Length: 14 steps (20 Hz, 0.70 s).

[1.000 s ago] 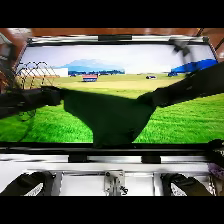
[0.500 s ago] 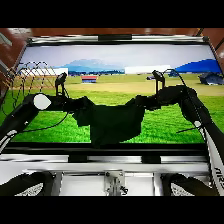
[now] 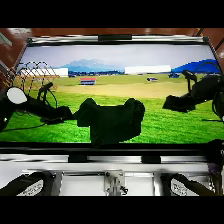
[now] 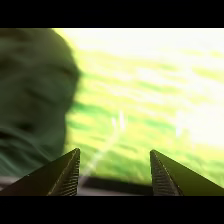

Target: Fold the shirts.

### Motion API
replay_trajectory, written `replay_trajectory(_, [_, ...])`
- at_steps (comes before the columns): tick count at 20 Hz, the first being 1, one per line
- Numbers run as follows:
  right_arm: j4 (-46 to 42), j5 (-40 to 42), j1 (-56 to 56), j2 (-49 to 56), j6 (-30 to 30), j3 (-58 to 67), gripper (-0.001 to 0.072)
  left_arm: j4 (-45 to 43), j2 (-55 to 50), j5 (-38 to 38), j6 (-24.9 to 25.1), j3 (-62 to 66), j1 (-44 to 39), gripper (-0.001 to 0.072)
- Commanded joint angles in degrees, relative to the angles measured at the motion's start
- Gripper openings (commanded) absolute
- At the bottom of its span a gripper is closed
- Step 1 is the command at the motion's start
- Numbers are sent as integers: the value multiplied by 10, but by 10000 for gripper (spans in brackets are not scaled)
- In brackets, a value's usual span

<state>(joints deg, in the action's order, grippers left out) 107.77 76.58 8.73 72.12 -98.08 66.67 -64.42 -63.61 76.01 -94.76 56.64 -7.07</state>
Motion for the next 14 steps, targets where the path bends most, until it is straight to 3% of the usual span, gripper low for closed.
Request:
replay_trajectory(1, [4,54,77,-2,-24,-47,542,54,62,-6,-6,-123,-4,720])
replay_trajectory(6, [68,22,71,-2,-41,-121,541,190,68,-206,-5,-307,-117,720])
replay_trajectory(10, [90,17,71,-1,-47,-124,542,281,31,-362,-5,-317,-217,720])
replay_trajectory(12, [92,24,71,-1,-49,-124,544,322,1,-393,-5,-317,-240,719])
replay_trajectory(13, [101,31,71,-1,-54,-125,633,323,-12,-394,-5,-317,-246,715])
replay_trajectory(14, [116,37,71,-1,-66,-128,672,323,-22,-397,-5,-317,-247,704])
